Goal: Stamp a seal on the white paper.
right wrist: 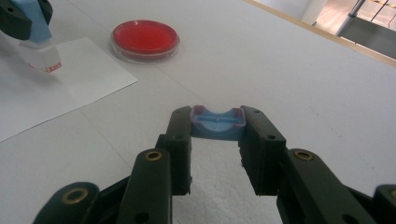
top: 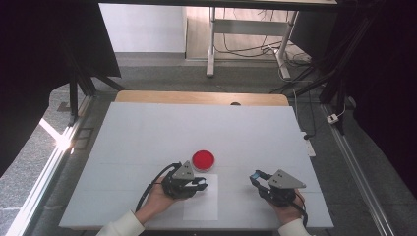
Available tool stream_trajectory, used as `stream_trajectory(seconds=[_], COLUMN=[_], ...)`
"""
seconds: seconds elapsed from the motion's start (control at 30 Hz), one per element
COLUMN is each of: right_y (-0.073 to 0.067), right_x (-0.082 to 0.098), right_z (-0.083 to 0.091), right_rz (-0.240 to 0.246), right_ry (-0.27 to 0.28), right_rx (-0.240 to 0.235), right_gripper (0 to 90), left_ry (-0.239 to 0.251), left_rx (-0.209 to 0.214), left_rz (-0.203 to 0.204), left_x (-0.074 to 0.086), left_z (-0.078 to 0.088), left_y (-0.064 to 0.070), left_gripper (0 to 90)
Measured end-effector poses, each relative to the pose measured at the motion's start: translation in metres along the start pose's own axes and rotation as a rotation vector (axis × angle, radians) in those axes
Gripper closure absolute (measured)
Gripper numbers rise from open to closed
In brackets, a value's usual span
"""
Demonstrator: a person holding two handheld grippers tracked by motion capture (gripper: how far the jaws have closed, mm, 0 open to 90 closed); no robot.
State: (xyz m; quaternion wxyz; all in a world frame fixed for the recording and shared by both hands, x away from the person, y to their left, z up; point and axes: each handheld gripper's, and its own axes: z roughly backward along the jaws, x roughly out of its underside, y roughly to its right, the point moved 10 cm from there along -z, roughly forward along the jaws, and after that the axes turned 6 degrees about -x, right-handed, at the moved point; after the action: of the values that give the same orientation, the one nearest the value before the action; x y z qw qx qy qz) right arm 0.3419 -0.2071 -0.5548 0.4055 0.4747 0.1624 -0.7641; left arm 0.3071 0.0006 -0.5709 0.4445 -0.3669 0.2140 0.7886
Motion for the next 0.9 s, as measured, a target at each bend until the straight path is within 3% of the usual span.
stream_trajectory(seconds=[0.9], right_y=[0.0], right_x=[0.0], right_z=[0.0], right_rz=[0.001], right_ry=[0.0], right_rx=[0.0], right_gripper=[65.0], left_ry=[-0.037], left_rx=[-0.002], left_rz=[-0.009], left_x=[0.0081], left_z=[-0.0068], left_y=[0.0005], left_gripper=[75.3])
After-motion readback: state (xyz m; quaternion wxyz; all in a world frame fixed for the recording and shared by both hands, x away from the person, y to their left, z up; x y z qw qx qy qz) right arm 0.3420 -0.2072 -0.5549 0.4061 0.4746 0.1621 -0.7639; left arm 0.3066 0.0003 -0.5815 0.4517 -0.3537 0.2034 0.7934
